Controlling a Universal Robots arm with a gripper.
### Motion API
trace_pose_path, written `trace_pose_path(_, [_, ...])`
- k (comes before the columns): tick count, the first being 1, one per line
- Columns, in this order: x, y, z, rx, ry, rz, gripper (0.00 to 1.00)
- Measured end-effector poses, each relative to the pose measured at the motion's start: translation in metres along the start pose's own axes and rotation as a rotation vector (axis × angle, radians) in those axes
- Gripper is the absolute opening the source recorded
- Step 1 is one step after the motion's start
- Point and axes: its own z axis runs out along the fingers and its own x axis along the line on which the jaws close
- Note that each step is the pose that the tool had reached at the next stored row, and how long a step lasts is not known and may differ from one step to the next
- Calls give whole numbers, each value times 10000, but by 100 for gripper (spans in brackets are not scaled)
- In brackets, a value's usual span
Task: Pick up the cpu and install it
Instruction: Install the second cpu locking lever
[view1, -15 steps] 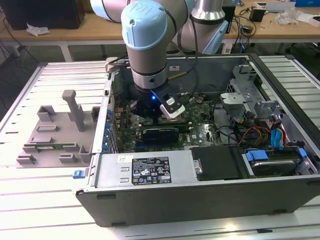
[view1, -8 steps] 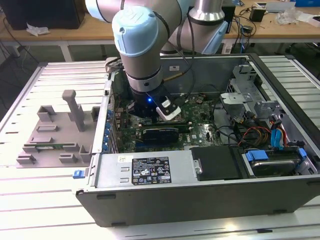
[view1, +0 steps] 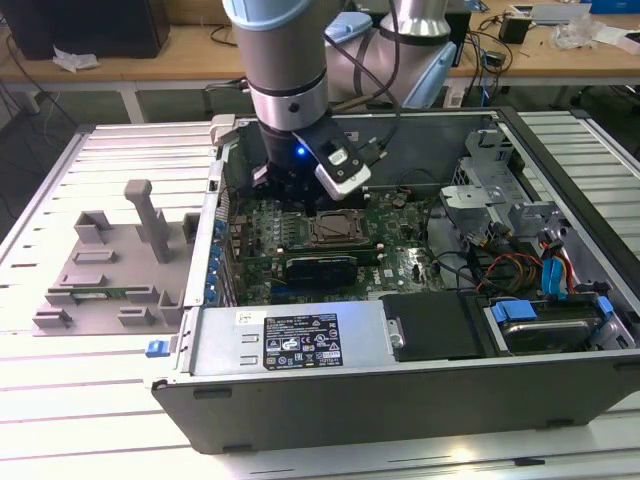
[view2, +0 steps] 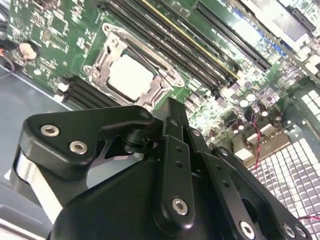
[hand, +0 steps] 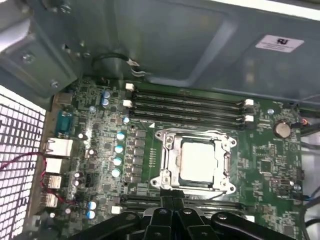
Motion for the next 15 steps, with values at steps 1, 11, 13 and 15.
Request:
trace_pose_path(1, [-27,0,3,49,5,25,11])
trace_pose_path(11, [-223,-17,22,619,195,168,11])
trace_pose_path(13, [-238,-19,29,560,918,285,11])
trace_pose_path(15, [-242,-20,29,550,1047,307,11])
